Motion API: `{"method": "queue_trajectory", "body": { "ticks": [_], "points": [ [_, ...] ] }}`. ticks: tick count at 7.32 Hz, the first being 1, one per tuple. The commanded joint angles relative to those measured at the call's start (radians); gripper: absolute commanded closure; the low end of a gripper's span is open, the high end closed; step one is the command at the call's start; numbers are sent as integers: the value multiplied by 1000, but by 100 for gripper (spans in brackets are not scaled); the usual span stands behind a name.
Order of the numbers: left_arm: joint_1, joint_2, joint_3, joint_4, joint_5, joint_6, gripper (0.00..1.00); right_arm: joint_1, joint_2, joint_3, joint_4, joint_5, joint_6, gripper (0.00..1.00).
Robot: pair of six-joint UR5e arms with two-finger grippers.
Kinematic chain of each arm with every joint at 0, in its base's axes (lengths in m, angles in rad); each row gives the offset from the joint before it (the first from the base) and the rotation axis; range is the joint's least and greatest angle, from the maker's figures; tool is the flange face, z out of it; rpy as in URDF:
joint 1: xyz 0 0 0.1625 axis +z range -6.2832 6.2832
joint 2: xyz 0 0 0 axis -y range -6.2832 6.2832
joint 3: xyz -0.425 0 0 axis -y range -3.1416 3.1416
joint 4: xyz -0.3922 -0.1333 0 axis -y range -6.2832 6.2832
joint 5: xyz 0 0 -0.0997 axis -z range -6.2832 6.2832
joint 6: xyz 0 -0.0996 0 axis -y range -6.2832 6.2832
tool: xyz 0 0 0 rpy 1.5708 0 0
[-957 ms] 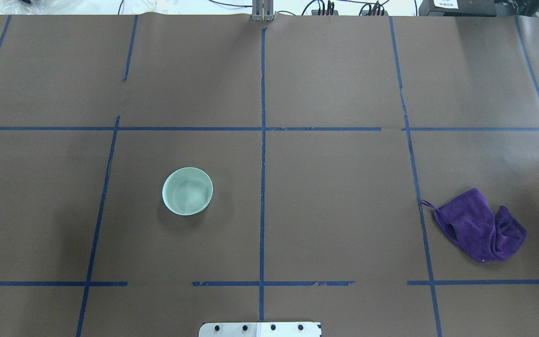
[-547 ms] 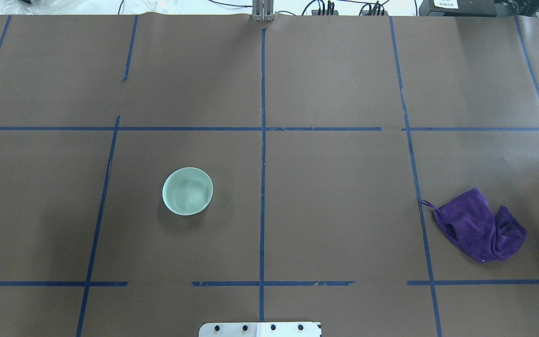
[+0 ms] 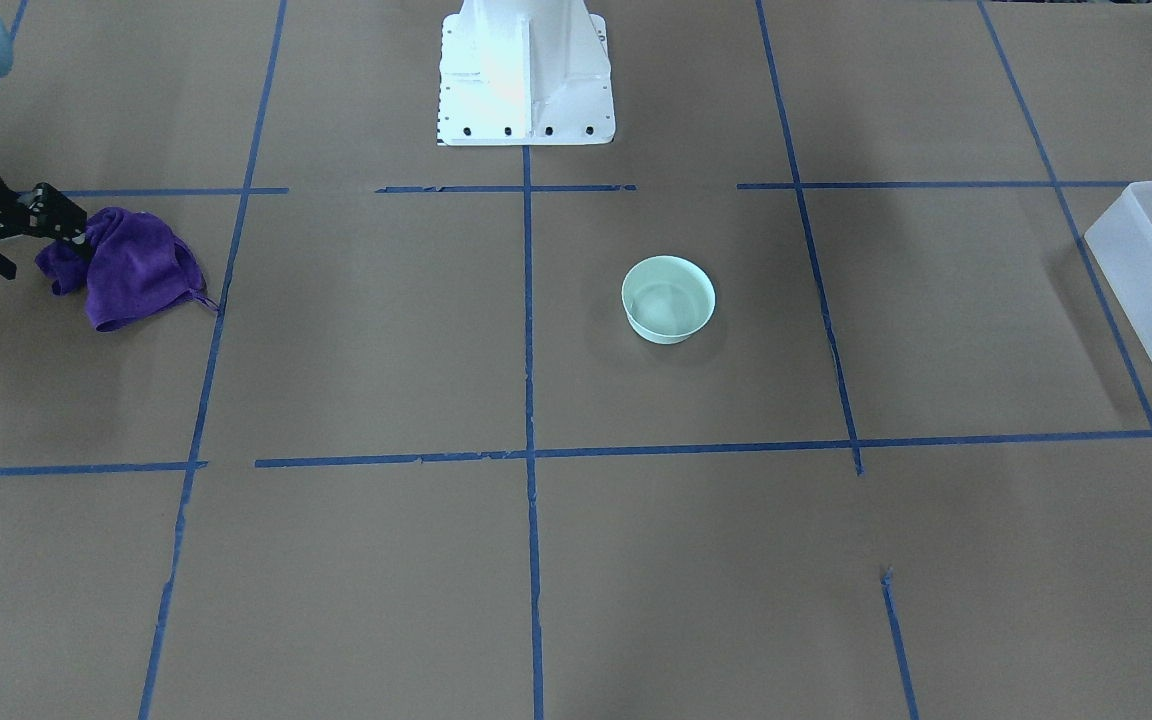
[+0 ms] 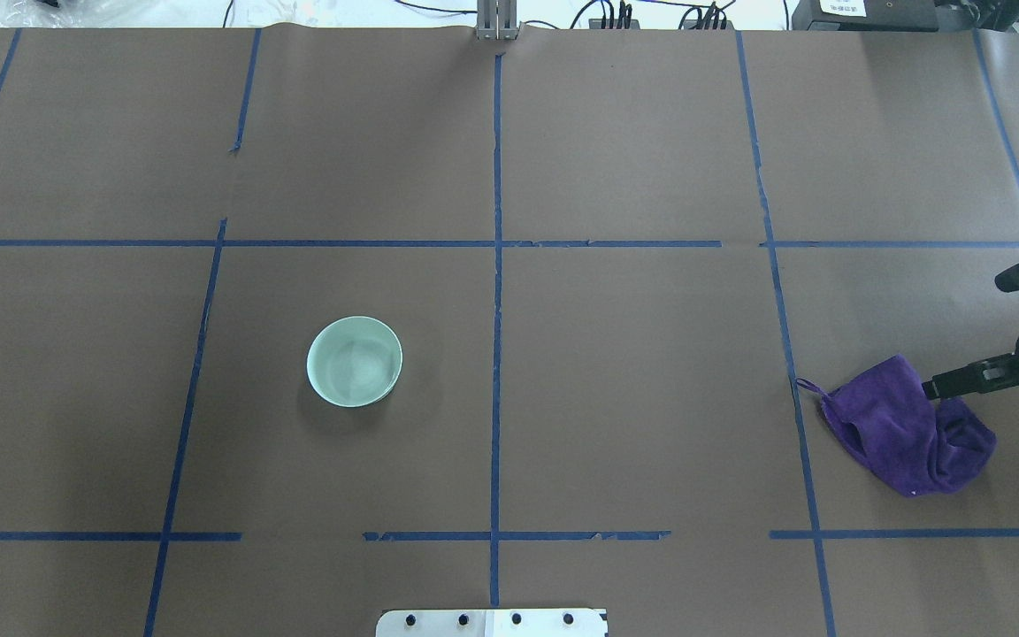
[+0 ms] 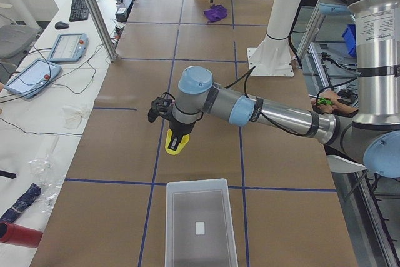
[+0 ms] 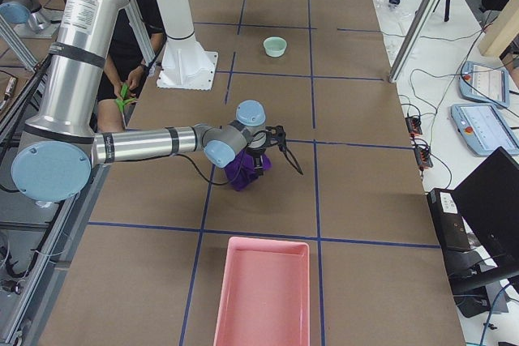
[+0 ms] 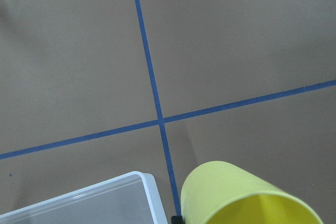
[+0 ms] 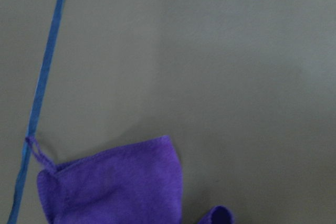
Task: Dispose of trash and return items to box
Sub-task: 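Lower the right gripper onto the purple cloth and grasp it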
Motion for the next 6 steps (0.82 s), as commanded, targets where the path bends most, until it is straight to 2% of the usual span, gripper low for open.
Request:
{"method": "queue_trajectory", "body": {
  "ticks": [1, 3, 4, 5, 6],
  "points": [
    [-27, -16, 19, 0, 42, 30, 100, -175, -4, -3, 28, -120, 42, 0],
    [-33, -19, 26, 0, 44, 30, 100, -197, -7, -27, 27, -123, 41, 0],
    [-35, -21, 35, 0, 44, 32, 100, -197, -19, -27, 25, -121, 42, 19],
    [-35, -24, 43, 0, 44, 35, 100, -194, -22, -26, 23, -114, 42, 79],
    [-36, -28, 55, 0, 44, 54, 100, -191, -30, -18, 23, -98, 41, 100]
  ]
}}
